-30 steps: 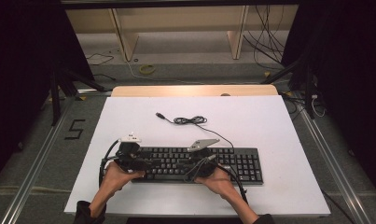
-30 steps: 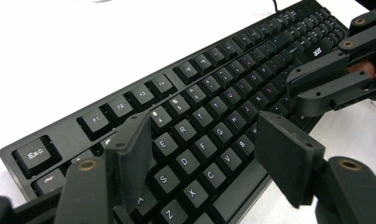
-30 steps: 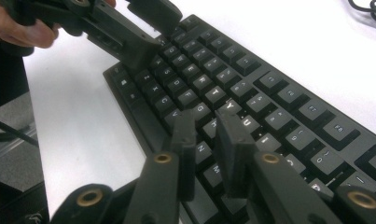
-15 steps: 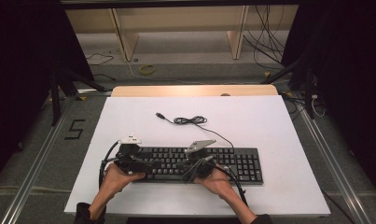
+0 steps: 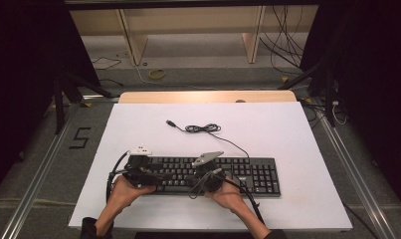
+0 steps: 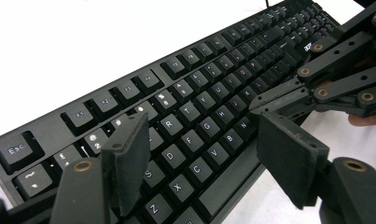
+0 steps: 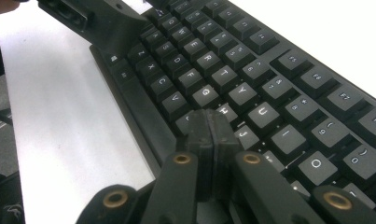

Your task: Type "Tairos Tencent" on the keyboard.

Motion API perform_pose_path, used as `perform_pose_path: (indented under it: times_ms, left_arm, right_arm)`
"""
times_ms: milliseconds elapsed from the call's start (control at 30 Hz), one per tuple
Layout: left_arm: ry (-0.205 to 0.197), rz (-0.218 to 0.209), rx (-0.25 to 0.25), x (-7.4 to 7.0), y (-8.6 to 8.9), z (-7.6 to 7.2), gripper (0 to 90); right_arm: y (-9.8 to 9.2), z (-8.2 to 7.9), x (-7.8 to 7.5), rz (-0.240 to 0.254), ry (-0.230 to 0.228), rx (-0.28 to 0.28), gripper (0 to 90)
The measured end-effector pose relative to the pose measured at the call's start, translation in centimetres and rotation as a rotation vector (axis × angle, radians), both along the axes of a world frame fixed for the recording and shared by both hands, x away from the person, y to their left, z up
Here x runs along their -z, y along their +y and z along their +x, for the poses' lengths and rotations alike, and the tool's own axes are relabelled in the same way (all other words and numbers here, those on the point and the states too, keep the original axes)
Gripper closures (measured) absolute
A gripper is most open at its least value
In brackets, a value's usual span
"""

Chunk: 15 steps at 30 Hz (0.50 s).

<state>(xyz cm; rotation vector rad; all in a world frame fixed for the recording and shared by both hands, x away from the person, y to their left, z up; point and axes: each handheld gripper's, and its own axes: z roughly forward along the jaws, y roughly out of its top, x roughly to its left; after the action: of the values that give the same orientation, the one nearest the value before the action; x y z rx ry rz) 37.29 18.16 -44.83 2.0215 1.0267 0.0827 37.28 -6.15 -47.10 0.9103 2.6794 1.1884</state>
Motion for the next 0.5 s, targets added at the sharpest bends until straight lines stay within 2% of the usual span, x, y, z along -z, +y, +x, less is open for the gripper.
perform_pose_path:
  times_ms: [500]
  left_arm:
    - [0.003,-0.001,0.0,0.08,0.08,0.05,34.0]
  right_arm:
    - [0.21,0.08,0.28,-0.011,-0.001,0.006,90.0]
